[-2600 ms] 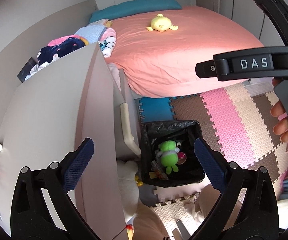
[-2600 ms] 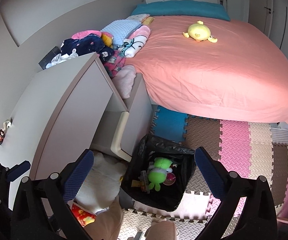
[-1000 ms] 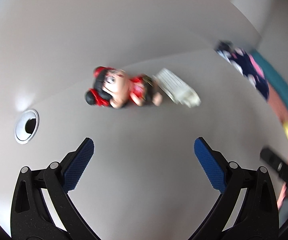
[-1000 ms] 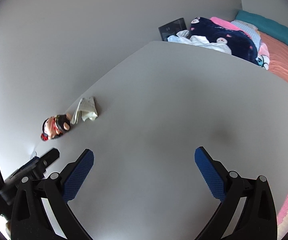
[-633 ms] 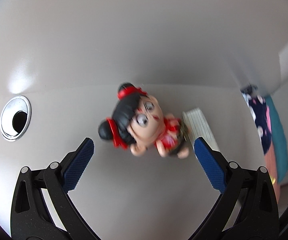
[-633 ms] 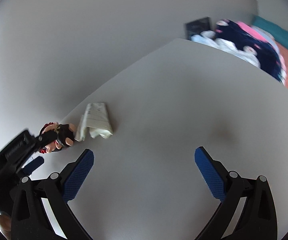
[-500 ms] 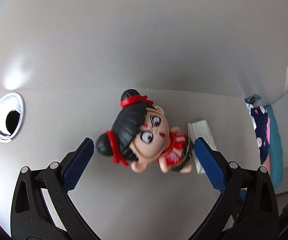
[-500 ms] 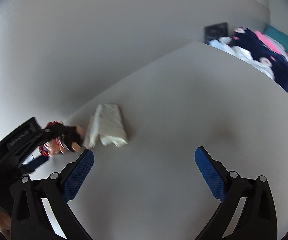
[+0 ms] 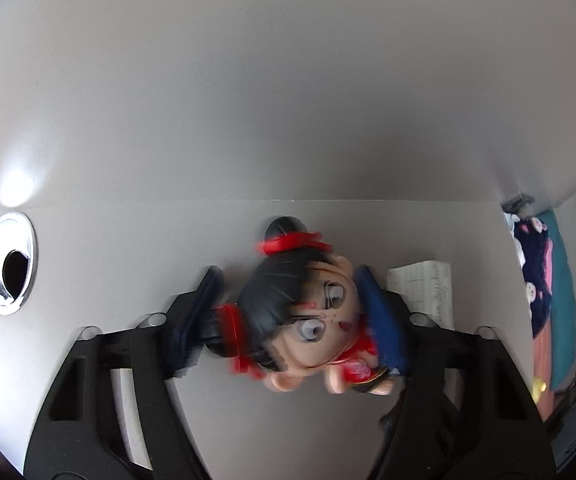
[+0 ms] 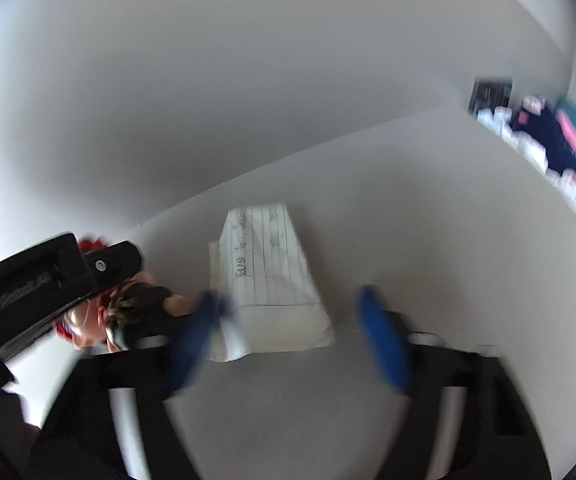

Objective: Collect trash
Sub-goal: 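Grasp the doll with the left tool while the right tool grasps the white paper, then carry the doll and white paper over the black bin and release both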

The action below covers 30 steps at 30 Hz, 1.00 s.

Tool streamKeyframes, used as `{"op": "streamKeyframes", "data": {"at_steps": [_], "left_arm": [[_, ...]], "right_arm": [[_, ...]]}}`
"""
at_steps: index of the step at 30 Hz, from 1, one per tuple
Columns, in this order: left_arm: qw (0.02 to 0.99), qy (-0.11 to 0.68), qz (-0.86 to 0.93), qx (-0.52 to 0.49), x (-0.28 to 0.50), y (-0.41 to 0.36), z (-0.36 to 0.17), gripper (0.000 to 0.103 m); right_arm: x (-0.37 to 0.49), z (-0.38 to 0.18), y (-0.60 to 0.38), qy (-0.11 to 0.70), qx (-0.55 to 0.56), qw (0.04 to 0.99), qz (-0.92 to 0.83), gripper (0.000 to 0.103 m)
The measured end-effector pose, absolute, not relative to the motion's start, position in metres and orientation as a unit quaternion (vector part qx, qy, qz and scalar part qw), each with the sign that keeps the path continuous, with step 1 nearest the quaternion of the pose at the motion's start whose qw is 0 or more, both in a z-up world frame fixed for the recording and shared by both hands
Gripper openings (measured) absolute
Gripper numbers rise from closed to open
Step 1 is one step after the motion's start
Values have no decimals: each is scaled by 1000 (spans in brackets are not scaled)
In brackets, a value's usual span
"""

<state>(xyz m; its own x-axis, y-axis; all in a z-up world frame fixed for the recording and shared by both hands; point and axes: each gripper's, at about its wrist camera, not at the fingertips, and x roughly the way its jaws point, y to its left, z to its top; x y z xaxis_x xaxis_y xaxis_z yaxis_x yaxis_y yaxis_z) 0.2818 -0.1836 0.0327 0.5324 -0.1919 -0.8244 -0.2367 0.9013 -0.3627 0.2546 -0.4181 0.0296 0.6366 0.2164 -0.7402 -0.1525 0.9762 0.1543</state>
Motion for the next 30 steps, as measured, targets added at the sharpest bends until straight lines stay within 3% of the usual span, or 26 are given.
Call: {"op": "streamKeyframes", "data": {"at_steps": [3,16,30], "left_arm": [[853,478,-7,-211,279,-186,32,64],[867,451,-133,-164,246,-209,56,63],[873,434,-197,-105,151,-245,88,63]], "right_arm": [[247,32,-421,420,44,900,107,35],[188,48,-475,398,93,909,81,34],[104,66,-555,373,129,919,21,34]]}}
